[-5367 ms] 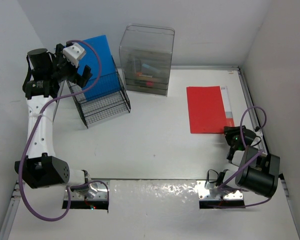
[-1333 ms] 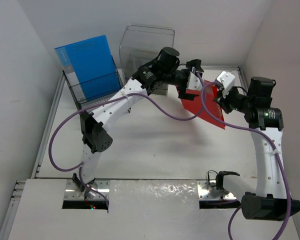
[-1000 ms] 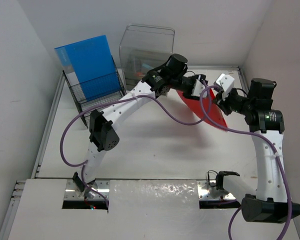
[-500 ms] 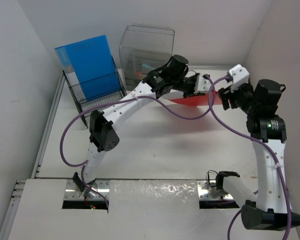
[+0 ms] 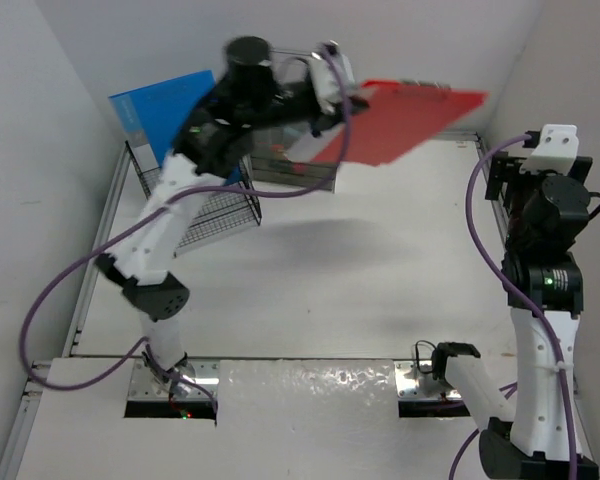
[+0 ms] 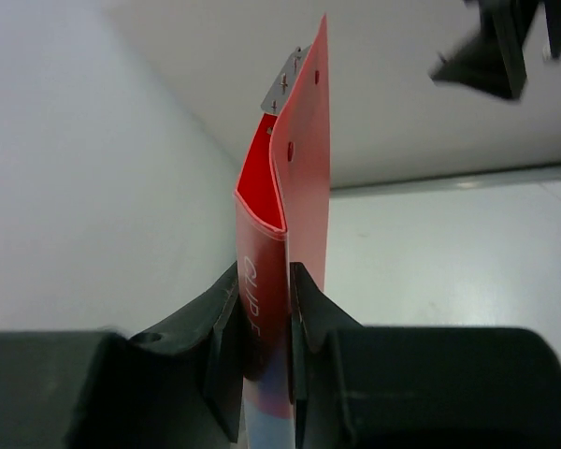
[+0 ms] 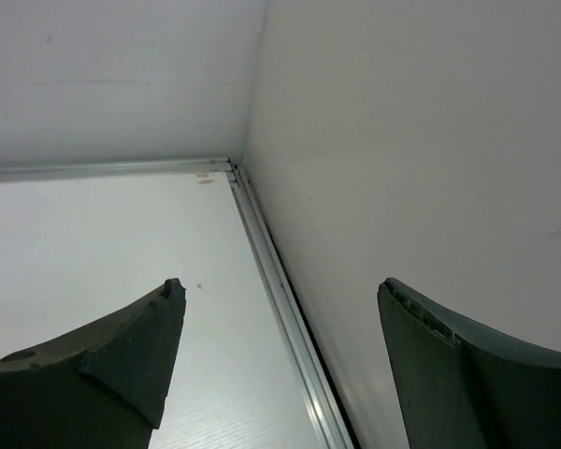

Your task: Organize the desk

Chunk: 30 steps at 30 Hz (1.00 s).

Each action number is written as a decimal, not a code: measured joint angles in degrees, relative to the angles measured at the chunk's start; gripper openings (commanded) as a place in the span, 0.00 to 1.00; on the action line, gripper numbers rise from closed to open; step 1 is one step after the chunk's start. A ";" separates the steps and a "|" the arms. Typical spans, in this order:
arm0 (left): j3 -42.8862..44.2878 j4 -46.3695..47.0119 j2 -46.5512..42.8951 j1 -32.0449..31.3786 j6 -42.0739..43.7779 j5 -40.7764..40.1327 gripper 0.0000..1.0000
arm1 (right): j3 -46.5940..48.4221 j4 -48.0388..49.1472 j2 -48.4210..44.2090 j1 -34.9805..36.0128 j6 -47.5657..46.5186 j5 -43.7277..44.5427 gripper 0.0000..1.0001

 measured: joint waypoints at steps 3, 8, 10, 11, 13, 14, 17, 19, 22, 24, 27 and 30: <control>2.56 -1.09 -7.28 5.16 -2.29 -1.27 0.00 | -3.58 1.86 0.31 0.00 0.85 -0.59 0.80; 3.76 -1.36 -18.34 18.58 -6.38 -1.62 0.00 | -6.05 4.79 4.22 0.00 1.64 -9.29 0.77; 2.93 -2.08 -22.10 22.18 -6.54 -3.45 0.00 | -6.97 6.71 6.45 0.00 2.25 -12.61 0.77; 2.29 -2.62 -23.82 23.37 -6.49 -3.96 0.00 | -8.07 8.48 7.28 0.02 2.75 -14.14 0.76; 1.27 -3.69 -26.10 24.90 -6.27 -5.07 0.00 | -10.16 10.82 8.66 0.07 3.85 -16.39 0.76; 0.70 -4.22 -26.97 25.88 -6.23 -5.57 0.00 | -11.19 12.20 9.38 0.07 4.33 -17.77 0.76; -0.55 -6.14 -28.22 28.76 -5.97 -6.67 0.00 | -12.70 15.17 12.02 0.07 5.31 -21.68 0.76; -0.83 -6.80 -28.35 31.21 -5.90 -7.04 0.00 | -12.85 17.22 13.99 0.04 5.73 -24.74 0.76; -0.85 -6.27 -27.17 37.20 -6.73 -5.25 0.00 | -12.94 21.11 17.33 0.07 6.29 -28.98 0.75; -1.44 -4.15 -25.73 45.92 -10.51 1.49 0.00 | -13.00 22.82 19.43 0.07 6.47 -31.06 0.75; -7.74 7.21 -23.06 61.11 -24.39 17.05 0.00 | -13.60 24.65 21.18 0.07 6.60 -32.79 0.75; -13.90 20.39 -18.51 69.09 -36.33 27.28 0.00 | -14.29 25.83 21.77 0.07 6.56 -33.73 0.76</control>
